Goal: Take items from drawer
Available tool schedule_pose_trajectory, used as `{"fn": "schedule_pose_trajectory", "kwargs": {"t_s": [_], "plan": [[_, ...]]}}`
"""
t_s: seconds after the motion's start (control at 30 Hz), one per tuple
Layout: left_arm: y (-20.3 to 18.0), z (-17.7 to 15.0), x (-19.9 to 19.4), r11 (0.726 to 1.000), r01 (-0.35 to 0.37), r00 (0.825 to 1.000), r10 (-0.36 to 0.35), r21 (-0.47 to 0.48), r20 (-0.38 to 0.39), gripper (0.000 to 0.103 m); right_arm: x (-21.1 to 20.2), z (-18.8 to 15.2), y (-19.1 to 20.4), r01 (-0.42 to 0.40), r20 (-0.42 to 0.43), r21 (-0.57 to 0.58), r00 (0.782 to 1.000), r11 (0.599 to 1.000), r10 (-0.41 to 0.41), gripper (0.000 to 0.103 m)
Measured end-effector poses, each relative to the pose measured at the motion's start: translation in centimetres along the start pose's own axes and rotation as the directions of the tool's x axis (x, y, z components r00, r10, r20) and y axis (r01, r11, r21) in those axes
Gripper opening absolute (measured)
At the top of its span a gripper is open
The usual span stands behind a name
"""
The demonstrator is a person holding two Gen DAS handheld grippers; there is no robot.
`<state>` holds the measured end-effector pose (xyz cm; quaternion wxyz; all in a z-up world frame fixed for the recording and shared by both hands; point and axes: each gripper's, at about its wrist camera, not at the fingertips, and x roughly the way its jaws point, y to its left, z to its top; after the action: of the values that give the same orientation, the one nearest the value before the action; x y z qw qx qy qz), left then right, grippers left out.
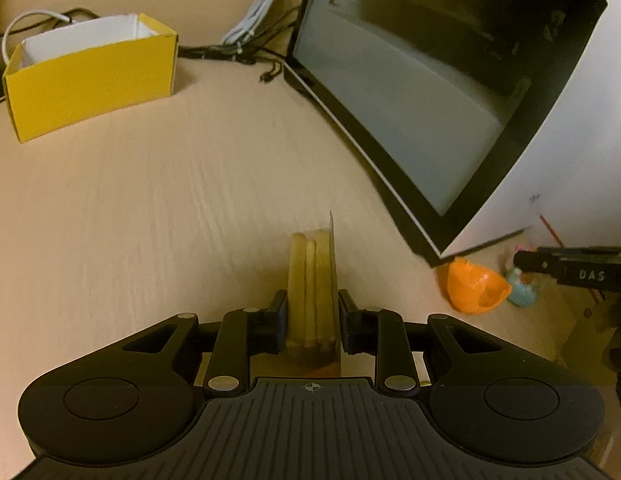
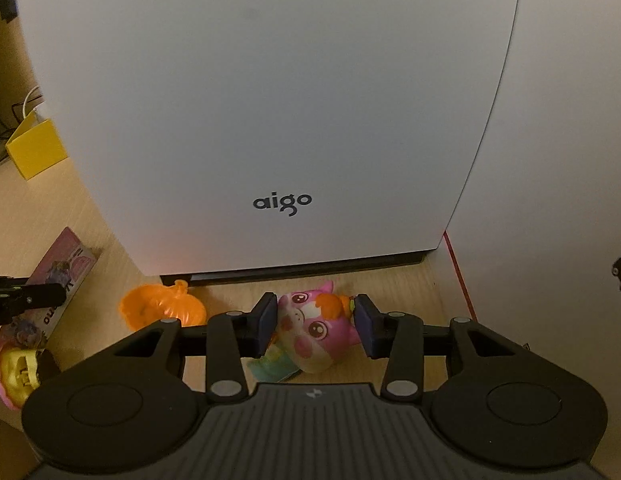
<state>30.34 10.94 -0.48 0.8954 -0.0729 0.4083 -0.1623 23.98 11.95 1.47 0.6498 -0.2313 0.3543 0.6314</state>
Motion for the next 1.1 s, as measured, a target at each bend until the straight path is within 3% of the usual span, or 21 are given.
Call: {"fn": "schedule_pose_trajectory", "kwargs": {"t_s": [0.2,0.4,0.57,0.77,0.9,1.03,1.1], "plan": [[0.4,0.7,-1.8,1.000,0.010,0.997,-0.008,-0.021,0.077,0.028,0.1,0.3,0.1,0.016,-0.001,-0.013,1.000,1.000,-0.016,0.047],[0.5,0.7,-4.5,0.998,0.001,0.991,0.006,-0.055,0.134,0.028,-2.9,0.1,1.0,0.025,0.079,-0.046,0.997,0.999,-0.021,0.055],[1.1,-0.6,-7.0,0.993,-0.040,0.986,0.057,-0.108,0.158,0.028,-6.0,-0.8,3.8,-0.077,0.126,-0.158,0.987,0.985,0.097,0.067],[2.2,-3.4,-9.5,0.980,-0.084,0.984,0.110,-0.179,0.143,0.028,-6.8,-3.0,8.3,-0.287,0.030,-0.220,0.953,0.932,0.300,0.077],[2.4,-5.6,-10.8,0.970,-0.119,0.984,0.144,-0.214,0.108,0.028,-5.6,-5.5,12.4,-0.389,-0.070,-0.286,0.920,0.876,0.386,0.077],[2.0,-7.3,-11.9,0.966,-0.155,0.983,0.172,-0.208,0.069,0.028,-4.4,-6.9,14.5,-0.393,-0.099,-0.314,0.919,0.864,0.382,0.076],[1.8,-7.9,-12.4,0.966,-0.157,0.983,0.172,-0.204,0.059,0.028,-3.1,-7.0,15.3,-0.385,-0.098,-0.310,0.922,0.869,0.373,0.059]]}}
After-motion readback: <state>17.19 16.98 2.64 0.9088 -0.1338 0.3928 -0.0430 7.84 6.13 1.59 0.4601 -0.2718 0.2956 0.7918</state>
